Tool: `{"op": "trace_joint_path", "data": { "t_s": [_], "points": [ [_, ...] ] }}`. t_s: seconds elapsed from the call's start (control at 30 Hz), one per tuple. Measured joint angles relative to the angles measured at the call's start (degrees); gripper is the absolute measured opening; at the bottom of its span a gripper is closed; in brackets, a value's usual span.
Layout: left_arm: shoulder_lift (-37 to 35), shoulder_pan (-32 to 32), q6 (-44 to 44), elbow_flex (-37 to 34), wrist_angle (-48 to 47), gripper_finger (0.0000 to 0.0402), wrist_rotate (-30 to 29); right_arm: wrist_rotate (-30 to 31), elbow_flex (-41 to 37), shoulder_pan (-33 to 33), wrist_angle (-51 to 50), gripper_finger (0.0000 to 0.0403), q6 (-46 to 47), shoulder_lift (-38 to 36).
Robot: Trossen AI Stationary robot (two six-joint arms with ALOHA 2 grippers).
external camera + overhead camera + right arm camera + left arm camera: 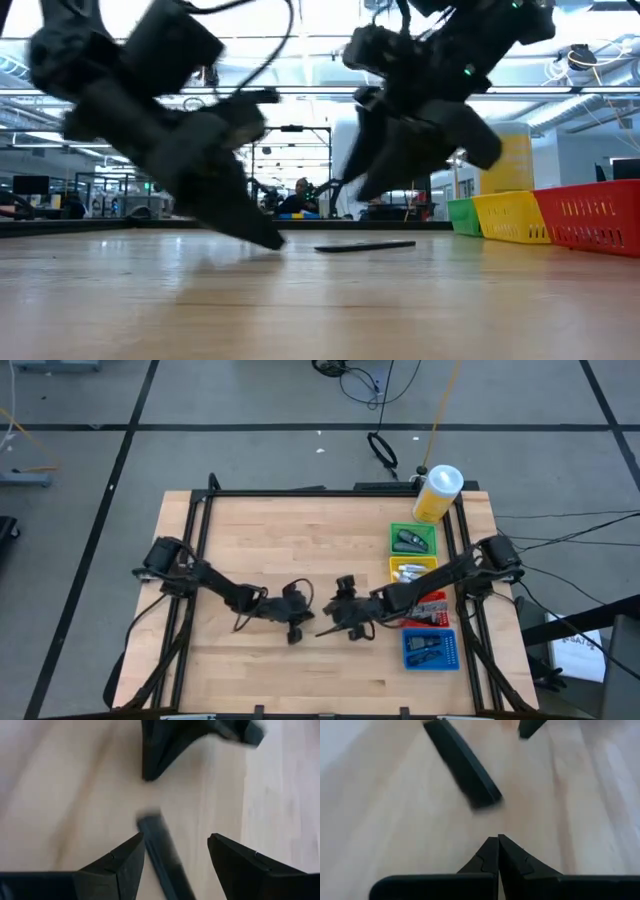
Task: Pick & Place Travel size toiletries
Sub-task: Put the black comb into the red basket
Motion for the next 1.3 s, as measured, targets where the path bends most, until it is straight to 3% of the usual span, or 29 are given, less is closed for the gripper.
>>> {"op": "trace_joint_path", "data": {
  "t_s": [0.17,0.3,0.53,0.77,0.87,1.0,1.17,1.3],
  "points": [
    [5.6,5.3,4.8,6.0,1.0,0.0001,1.9,-1.2,-3.1,-0.3,-3.5,0.0212,1.3,-0.5],
    [8.2,7.9,6.0,9.3,1.0,0.0002,4.7,-0.6,-10.7,-0.3,6.1,0.0212,1.9,-0.5],
    [7.5,9.9,7.6,10.4,-1.5,0.0001,4.5,2.1,-19.8,-0.3,22.7,0.0212,1.9,-0.7],
    [3.3,10.9,7.2,10.5,-8.7,0.0001,-1.0,1.8,-19.9,0.5,21.8,0.0212,0.5,-5.9],
    [2.1,10.9,7.2,10.5,-10.5,0.0002,-3.1,1.7,-20.0,-0.6,14.4,0.0205,3.2,-10.1],
    [1.7,10.9,7.6,10.5,-11.1,0.0001,-3.2,1.7,-20.7,-3.9,7.2,0.0162,9.8,-12.3],
    [1.6,10.9,7.5,10.5,-12.4,0.0002,-4.3,-5.5,-22.5,-8.2,11.0,0.0067,12.8,-10.4],
    [0.9,10.9,6.6,10.5,-15.1,0.0002,-5.0,-7.8,-22.4,-9.1,16.3,0.0008,12.5,-6.6]
  ]
}}
